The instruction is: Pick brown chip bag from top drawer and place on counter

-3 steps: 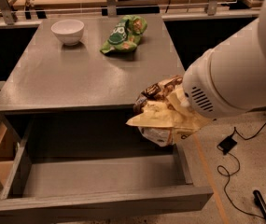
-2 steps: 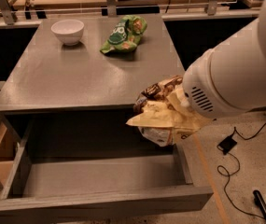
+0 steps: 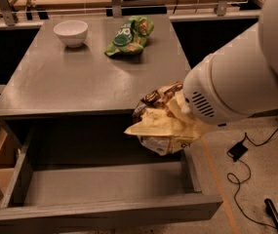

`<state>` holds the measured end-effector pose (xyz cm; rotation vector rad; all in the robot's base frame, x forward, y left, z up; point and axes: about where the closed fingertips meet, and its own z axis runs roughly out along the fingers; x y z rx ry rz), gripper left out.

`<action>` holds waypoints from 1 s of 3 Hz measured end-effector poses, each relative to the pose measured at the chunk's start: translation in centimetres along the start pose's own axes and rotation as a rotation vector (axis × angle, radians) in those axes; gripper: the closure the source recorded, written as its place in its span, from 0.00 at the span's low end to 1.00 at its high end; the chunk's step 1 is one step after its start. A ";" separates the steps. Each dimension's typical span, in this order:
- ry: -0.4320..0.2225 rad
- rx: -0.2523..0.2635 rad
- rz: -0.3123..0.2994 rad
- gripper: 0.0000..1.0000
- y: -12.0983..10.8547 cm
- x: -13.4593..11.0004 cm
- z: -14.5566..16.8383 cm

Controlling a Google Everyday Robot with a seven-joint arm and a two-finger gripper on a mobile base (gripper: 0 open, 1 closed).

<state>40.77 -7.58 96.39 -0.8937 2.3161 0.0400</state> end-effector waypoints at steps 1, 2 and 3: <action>0.016 -0.052 0.017 1.00 0.5 0.7 1.7; 0.043 -0.074 0.052 1.00 0.1 2.0 3.0; 0.080 -0.051 0.107 1.00 -0.6 4.5 2.0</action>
Offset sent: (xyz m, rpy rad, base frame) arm 0.0124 -0.0224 -0.0722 0.0679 0.1734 -0.0447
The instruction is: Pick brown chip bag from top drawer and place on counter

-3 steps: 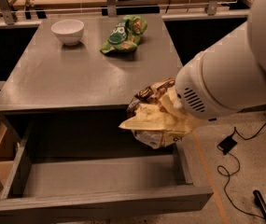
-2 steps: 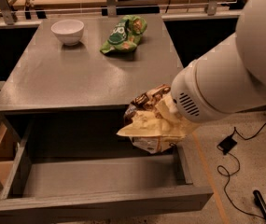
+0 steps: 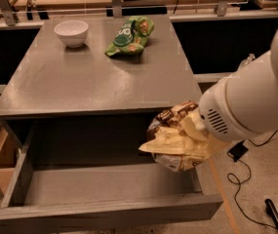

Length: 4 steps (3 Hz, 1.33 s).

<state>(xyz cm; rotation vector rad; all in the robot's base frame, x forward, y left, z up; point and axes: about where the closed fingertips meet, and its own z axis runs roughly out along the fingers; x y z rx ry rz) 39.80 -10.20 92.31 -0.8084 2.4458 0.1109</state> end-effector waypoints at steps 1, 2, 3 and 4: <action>0.025 0.057 0.042 1.00 -0.8 2.0 -2.4; 0.012 0.110 0.045 1.00 -1.3 2.1 -4.9; 0.010 0.110 0.044 1.00 -1.4 2.0 -4.9; 0.010 0.110 0.043 1.00 -1.4 2.0 -4.9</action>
Offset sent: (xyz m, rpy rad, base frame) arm -0.0391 -0.0609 0.0372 -0.0839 -0.0378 -0.1498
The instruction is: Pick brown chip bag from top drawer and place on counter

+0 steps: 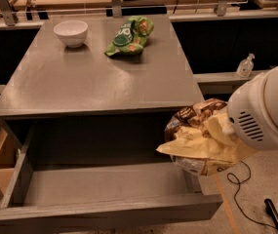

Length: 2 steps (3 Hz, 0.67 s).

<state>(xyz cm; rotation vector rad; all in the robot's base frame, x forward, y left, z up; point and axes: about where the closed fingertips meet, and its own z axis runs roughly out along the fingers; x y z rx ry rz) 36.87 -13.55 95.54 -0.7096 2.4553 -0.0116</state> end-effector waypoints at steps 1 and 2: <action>-0.110 -0.014 -0.103 1.00 0.6 -6.3 0.3; -0.110 -0.014 -0.103 1.00 0.6 -6.3 0.3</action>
Offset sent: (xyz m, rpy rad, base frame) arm 0.0286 0.0224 0.0168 0.0026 -0.0639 0.0725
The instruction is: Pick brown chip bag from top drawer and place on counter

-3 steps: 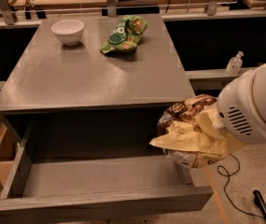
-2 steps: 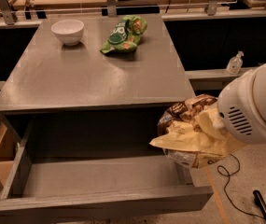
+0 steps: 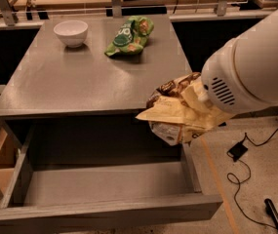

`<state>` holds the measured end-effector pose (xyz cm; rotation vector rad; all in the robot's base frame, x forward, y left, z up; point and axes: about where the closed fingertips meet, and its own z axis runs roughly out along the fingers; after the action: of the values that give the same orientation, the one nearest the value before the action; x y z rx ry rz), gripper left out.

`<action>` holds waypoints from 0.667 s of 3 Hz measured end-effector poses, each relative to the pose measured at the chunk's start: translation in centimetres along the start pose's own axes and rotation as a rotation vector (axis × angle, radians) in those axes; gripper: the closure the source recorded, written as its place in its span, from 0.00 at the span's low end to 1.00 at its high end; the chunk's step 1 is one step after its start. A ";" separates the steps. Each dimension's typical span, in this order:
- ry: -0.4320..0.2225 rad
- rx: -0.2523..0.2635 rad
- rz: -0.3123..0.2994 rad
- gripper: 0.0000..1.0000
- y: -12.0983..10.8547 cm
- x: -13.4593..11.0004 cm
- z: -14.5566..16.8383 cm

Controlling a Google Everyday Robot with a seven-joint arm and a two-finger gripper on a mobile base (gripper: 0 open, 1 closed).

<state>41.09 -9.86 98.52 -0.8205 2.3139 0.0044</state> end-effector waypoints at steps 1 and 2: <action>0.000 0.000 0.000 1.00 0.0 0.0 0.0; 0.000 0.000 0.000 1.00 0.0 0.0 0.0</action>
Offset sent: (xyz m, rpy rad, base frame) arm 0.0529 0.0134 0.0529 -0.0048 -0.1682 0.0808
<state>41.09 -9.86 98.52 -0.8205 2.3139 0.0044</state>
